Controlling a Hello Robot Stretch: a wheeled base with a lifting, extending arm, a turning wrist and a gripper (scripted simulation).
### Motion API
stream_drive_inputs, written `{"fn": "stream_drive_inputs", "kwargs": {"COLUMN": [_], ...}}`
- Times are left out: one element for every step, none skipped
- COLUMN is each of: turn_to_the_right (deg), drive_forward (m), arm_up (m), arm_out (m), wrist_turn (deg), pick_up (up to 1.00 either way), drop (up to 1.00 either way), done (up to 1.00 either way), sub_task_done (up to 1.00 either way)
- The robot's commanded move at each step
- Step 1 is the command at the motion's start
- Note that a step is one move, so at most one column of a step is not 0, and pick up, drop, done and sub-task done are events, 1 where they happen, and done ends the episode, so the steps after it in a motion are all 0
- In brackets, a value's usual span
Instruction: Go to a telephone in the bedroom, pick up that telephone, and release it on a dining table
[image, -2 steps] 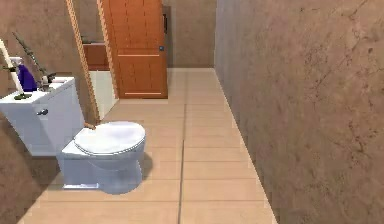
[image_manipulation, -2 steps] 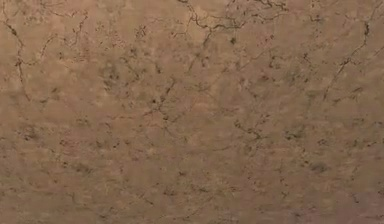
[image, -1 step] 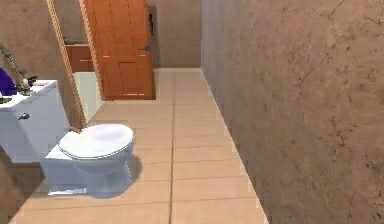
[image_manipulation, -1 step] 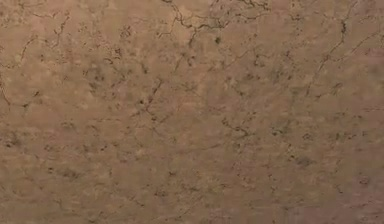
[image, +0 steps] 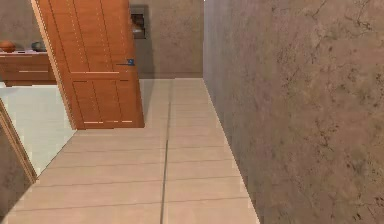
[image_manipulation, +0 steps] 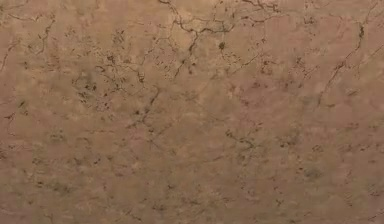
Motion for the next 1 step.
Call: {"fn": "stream_drive_inputs", "kwargs": {"turn_to_the_right": [9.0], "drive_forward": [0.0], "arm_up": [0.0], "arm_out": [0.0], "wrist_turn": [0.0], "pick_up": [0.0], "drop": [0.0], "done": [0.0], "sub_task_done": [0.0]}}
